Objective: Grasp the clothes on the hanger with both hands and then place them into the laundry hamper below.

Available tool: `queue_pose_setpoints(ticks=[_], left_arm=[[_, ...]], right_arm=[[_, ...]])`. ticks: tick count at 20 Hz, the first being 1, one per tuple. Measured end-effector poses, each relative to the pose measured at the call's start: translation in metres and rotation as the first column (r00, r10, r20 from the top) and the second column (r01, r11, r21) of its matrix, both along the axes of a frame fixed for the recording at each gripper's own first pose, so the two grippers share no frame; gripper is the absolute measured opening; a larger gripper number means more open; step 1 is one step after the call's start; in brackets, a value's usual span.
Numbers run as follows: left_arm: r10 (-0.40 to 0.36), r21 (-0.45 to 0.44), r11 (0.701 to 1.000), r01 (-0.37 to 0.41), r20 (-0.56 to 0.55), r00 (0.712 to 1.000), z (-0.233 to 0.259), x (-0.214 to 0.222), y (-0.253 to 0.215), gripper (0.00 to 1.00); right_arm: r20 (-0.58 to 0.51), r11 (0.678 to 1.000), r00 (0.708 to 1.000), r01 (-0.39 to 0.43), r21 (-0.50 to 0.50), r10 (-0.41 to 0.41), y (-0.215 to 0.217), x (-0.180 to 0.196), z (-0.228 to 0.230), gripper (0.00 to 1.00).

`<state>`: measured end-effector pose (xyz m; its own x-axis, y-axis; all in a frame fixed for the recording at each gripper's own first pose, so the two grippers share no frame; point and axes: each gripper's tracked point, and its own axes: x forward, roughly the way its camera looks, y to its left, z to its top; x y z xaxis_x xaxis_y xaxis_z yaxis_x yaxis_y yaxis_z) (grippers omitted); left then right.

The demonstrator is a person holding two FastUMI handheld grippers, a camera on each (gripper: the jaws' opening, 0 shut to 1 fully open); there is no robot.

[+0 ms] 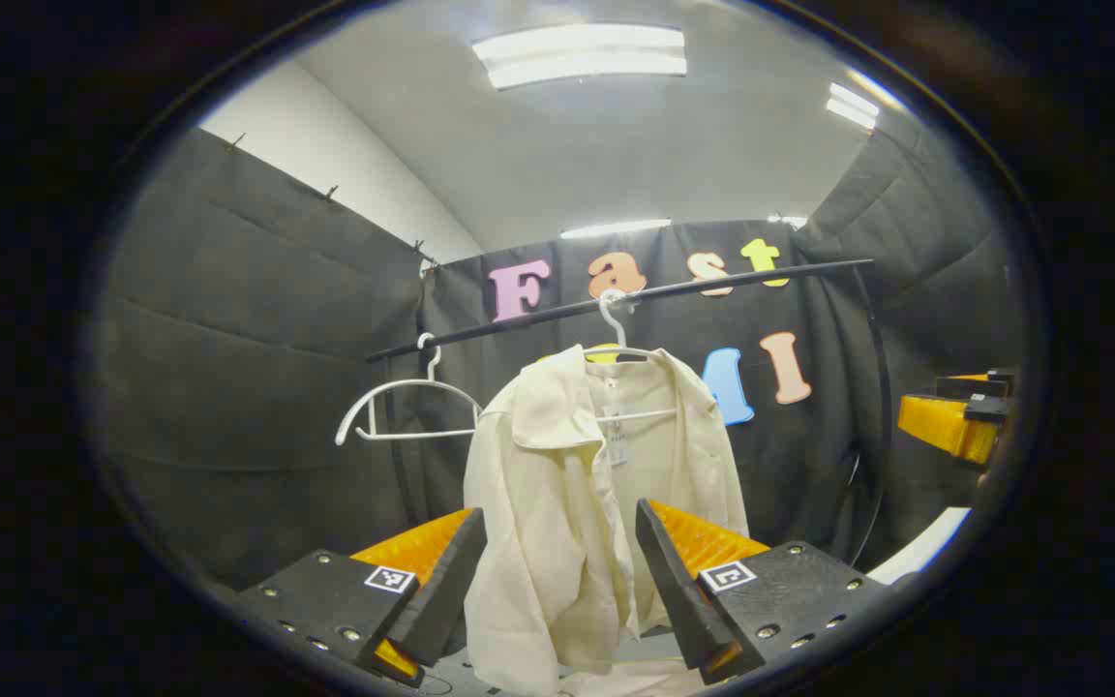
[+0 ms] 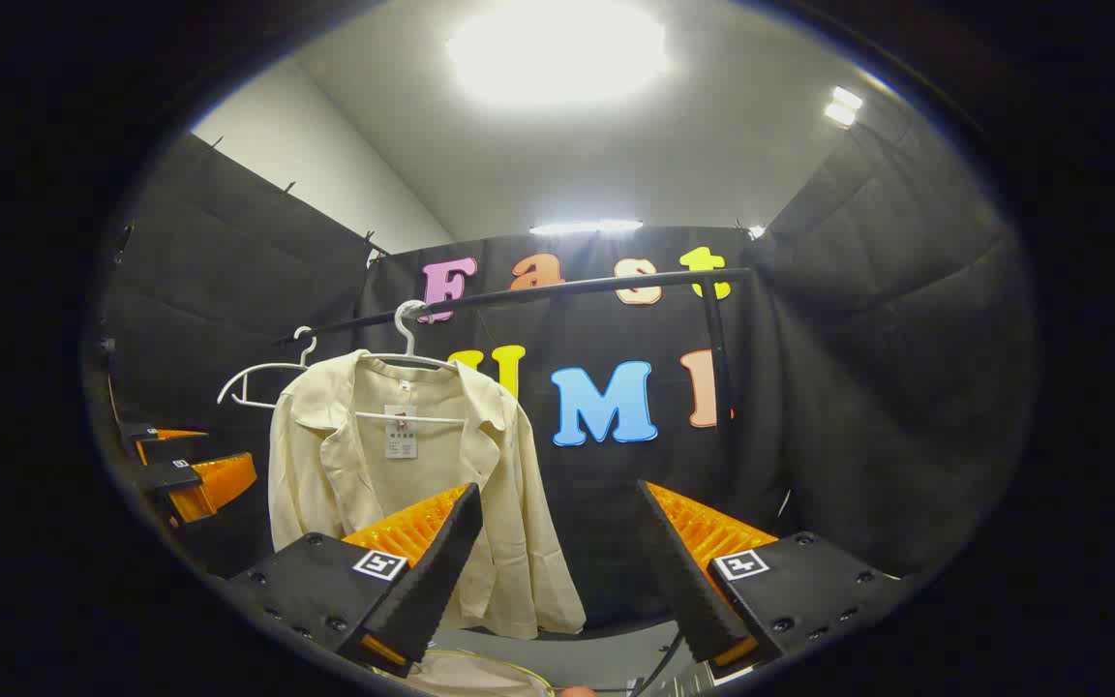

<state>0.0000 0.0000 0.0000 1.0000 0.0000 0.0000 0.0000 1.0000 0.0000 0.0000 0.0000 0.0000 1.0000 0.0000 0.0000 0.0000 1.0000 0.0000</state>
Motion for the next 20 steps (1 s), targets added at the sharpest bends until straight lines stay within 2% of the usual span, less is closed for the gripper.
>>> queue_pose_setpoints(ticks=[20], left_arm=[[0.021,-0.014,1.000,-0.021,0.005,1.000,0.0024,0.0095,-0.0024,0.91]], right_arm=[[-0.001,1.000,1.000,-0.004,-0.006,0.003,-0.0026,0.0045,0.0005,0.99]])
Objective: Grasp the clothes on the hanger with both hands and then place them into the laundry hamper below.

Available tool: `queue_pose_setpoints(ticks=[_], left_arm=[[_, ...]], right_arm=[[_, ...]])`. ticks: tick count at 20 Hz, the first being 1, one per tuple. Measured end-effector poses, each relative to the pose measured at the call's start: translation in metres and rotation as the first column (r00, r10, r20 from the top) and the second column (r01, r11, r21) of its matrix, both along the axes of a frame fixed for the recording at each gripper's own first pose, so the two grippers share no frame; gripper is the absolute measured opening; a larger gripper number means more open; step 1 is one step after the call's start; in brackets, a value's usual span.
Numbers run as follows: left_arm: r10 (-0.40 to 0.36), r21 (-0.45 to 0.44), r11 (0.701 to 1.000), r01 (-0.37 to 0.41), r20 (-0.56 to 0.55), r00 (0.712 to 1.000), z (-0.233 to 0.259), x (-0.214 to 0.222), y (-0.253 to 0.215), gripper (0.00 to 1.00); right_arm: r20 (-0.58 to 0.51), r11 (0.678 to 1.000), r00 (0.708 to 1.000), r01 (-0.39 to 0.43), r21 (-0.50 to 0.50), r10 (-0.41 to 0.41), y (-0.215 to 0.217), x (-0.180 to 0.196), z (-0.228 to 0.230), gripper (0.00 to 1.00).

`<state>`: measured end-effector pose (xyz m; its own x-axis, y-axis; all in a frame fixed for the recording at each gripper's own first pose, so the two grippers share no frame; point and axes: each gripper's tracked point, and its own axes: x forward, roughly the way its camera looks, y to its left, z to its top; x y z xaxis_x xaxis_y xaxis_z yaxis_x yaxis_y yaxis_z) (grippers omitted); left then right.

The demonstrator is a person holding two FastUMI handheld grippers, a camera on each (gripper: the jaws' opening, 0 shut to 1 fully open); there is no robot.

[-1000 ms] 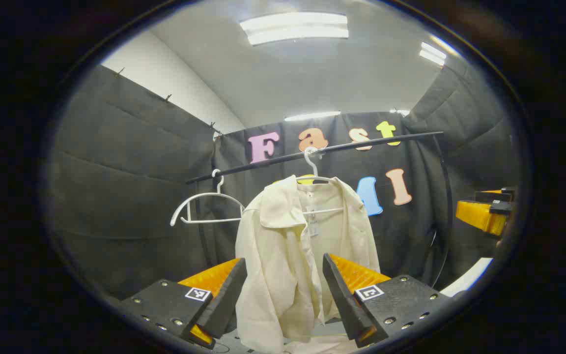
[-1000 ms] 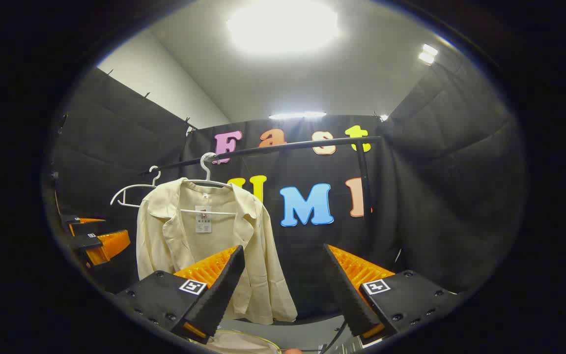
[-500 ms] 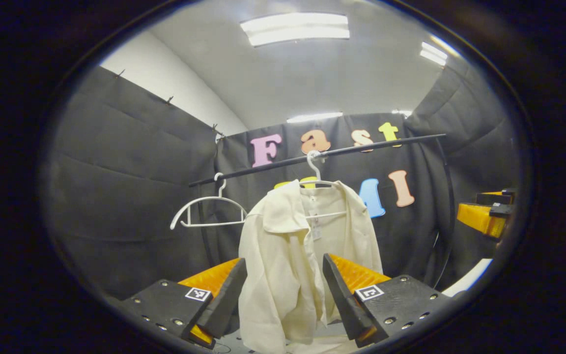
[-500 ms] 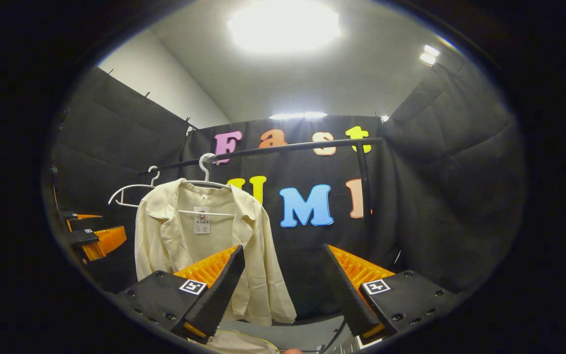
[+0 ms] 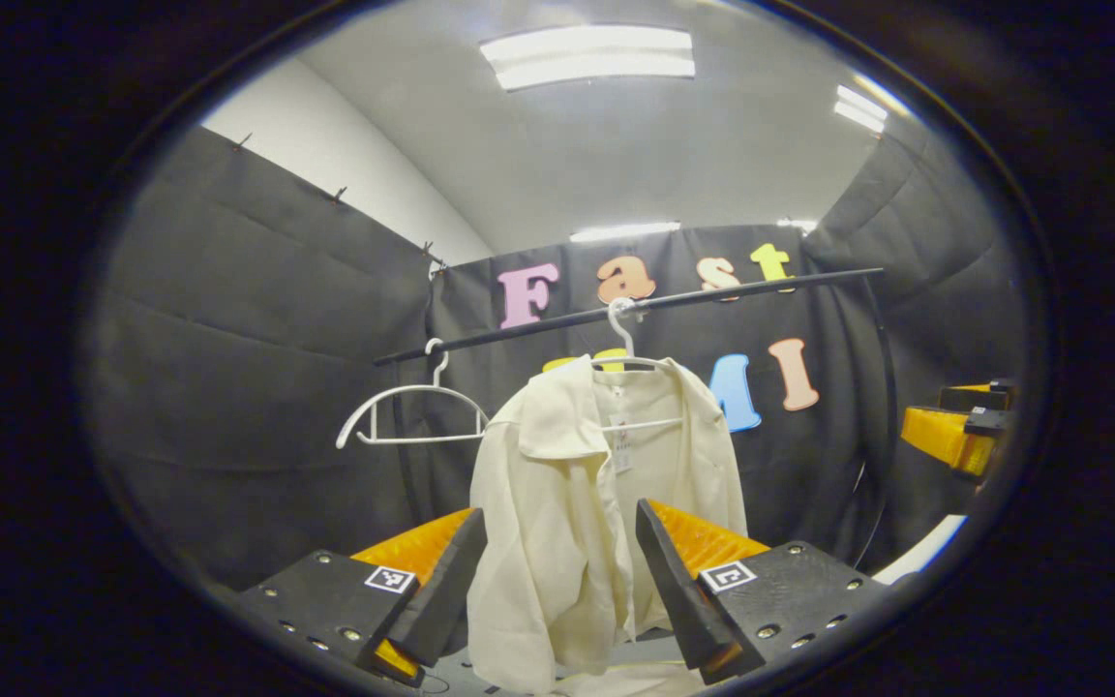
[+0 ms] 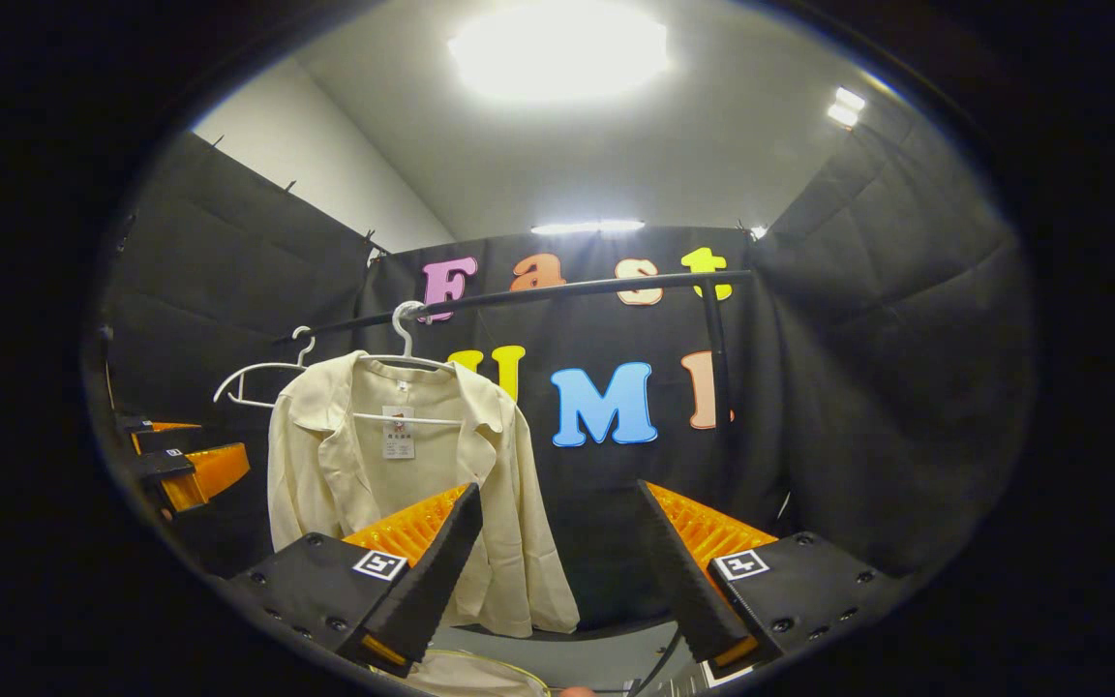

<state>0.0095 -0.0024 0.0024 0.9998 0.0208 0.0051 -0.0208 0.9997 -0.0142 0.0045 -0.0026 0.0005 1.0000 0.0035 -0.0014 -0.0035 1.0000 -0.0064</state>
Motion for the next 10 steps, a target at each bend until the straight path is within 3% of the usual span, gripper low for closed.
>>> queue_pose_setpoints(ticks=[10], left_arm=[[0.000,-0.005,1.000,0.000,0.001,1.000,0.000,-0.004,0.010,0.91]], right_arm=[[-0.001,1.000,1.000,-0.011,0.005,0.011,0.014,0.002,0.001,0.99]])
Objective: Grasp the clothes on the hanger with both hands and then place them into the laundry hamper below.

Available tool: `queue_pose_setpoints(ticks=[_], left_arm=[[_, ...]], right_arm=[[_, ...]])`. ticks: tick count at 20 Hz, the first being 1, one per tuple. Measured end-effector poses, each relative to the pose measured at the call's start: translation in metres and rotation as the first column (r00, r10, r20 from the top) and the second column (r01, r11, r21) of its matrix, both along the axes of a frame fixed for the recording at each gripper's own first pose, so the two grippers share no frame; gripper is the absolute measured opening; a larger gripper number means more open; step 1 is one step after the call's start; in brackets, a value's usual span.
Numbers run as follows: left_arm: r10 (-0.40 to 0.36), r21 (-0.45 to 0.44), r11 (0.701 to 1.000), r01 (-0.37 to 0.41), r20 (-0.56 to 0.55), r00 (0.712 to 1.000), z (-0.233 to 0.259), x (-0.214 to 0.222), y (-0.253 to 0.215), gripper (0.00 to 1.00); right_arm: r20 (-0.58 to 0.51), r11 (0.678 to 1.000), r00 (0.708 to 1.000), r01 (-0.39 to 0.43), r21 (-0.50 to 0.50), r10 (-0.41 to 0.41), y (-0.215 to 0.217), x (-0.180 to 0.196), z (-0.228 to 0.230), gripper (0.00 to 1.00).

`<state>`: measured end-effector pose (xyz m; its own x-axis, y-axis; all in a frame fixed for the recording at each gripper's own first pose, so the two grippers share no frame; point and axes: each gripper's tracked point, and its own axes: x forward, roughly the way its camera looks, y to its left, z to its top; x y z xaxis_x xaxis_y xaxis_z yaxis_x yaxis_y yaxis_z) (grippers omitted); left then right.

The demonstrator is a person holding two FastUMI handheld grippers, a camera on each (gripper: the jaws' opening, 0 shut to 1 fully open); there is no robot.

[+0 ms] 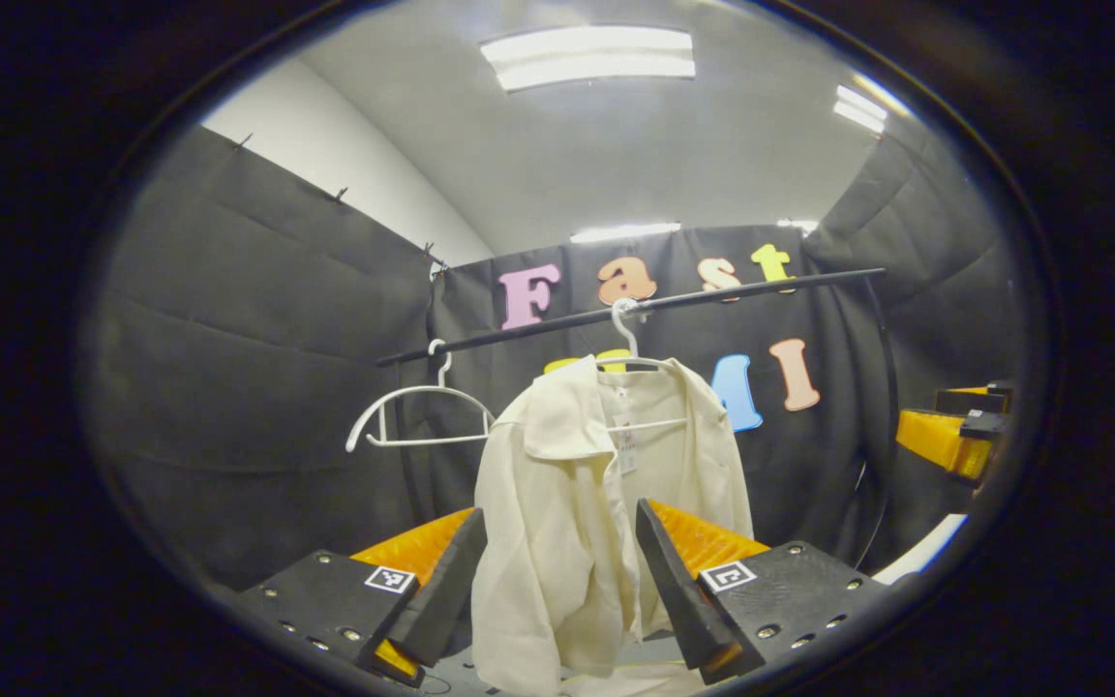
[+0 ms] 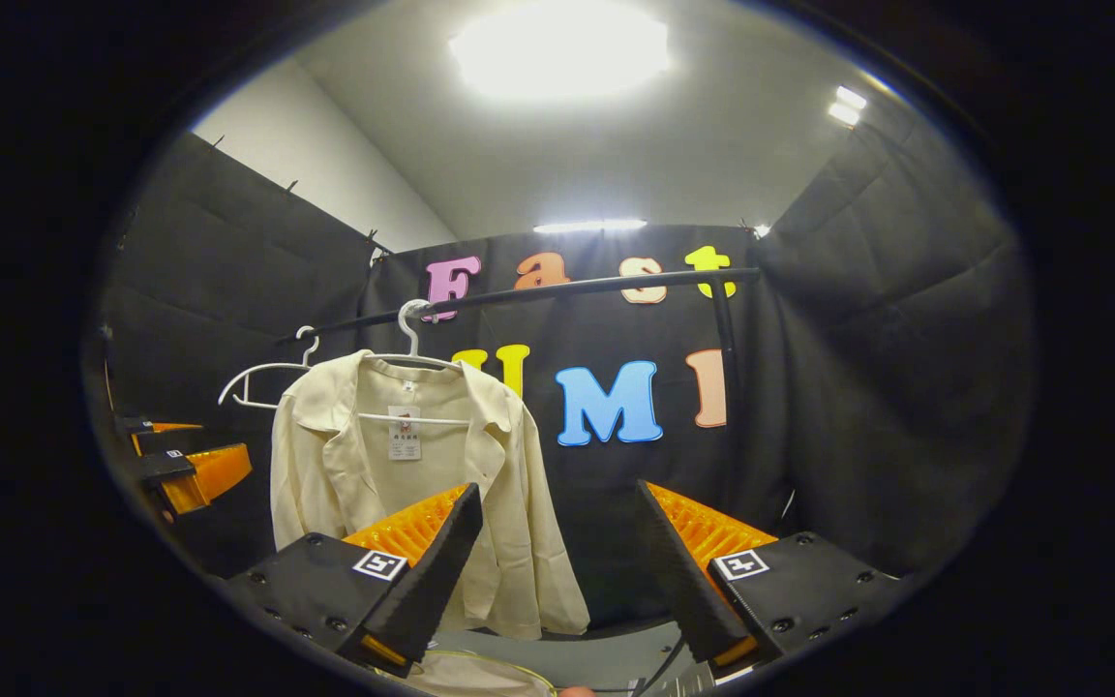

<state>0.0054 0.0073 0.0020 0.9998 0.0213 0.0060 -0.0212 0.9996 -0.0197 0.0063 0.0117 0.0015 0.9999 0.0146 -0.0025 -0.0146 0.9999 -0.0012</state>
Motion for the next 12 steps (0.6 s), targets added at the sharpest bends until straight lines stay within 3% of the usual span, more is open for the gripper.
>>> queue_pose_setpoints(ticks=[5,12], left_arm=[[-0.005,-0.027,1.000,0.005,-0.004,1.000,0.001,0.016,0.002,0.91],[0.042,-0.022,0.999,-0.042,0.008,0.999,0.003,0.052,-0.004,0.91]], right_arm=[[0.027,1.000,1.000,-0.007,0.018,0.006,0.012,0.020,0.006,0.99],[0.056,0.994,0.994,-0.095,0.047,0.092,0.036,0.078,0.012,0.99]])
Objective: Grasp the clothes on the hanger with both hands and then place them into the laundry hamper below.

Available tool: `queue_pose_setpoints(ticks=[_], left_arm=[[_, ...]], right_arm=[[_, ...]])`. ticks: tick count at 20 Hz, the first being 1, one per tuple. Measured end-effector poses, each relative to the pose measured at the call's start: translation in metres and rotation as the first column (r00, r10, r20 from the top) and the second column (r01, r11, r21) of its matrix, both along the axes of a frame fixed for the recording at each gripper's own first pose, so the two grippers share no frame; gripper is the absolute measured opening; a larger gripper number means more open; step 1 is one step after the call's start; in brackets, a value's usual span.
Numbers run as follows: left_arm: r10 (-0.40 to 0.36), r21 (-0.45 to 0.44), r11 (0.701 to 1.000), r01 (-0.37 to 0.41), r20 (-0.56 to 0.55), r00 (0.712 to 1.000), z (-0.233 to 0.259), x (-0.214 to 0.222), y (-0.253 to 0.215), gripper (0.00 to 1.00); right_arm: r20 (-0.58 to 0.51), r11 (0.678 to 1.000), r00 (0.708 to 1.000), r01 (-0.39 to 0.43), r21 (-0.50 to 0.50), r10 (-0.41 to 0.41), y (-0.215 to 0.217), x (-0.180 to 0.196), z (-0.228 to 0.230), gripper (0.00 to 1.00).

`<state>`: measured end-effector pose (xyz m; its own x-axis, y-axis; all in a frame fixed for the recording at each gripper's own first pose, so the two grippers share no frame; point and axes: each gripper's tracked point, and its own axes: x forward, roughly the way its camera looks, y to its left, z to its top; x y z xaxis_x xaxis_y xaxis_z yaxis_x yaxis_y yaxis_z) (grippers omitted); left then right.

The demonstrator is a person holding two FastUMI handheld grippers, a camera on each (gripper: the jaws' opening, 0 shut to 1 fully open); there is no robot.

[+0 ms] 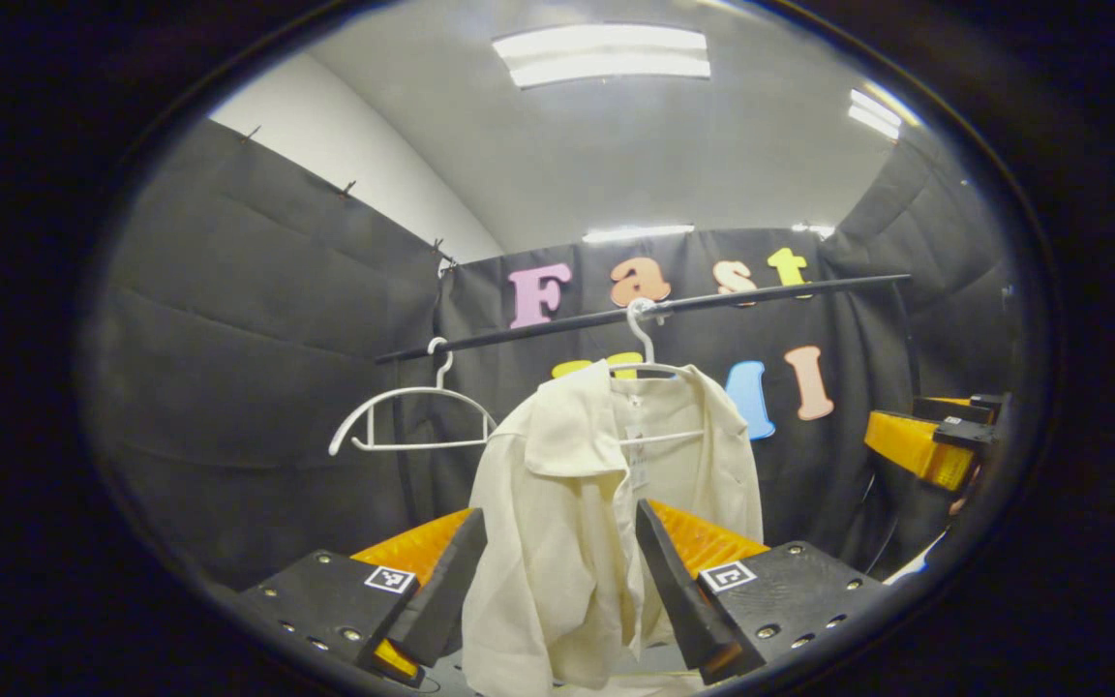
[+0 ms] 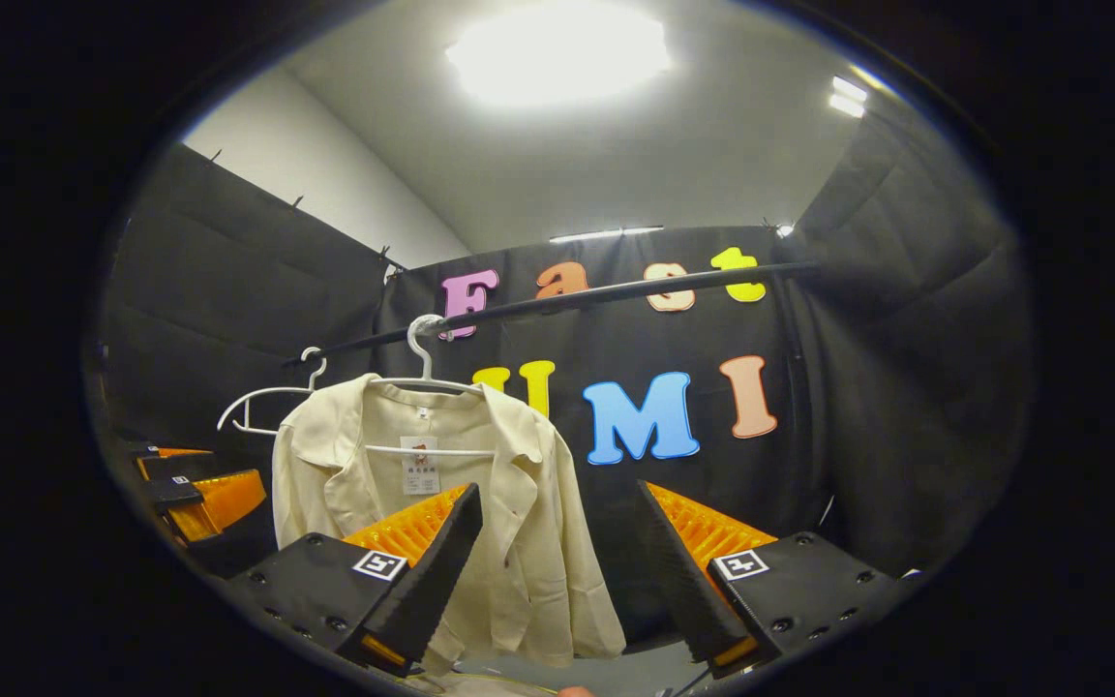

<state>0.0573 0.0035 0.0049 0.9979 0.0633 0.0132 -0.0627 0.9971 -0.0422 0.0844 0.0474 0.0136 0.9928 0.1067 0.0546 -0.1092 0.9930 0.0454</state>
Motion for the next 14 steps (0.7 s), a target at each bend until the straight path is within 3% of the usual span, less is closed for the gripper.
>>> queue_pose_setpoints(ticks=[8,14], left_arm=[[0.021,0.000,1.000,-0.021,-0.005,1.000,-0.007,0.077,-0.035,0.91],[0.086,0.006,0.996,-0.086,-0.053,0.995,-0.029,0.131,-0.031,0.91]], right_arm=[[-0.014,0.992,0.992,-0.127,0.021,0.127,0.033,0.088,-0.015,0.99],[-0.026,0.979,0.979,-0.204,0.027,0.204,0.059,0.146,-0.031,0.99]])
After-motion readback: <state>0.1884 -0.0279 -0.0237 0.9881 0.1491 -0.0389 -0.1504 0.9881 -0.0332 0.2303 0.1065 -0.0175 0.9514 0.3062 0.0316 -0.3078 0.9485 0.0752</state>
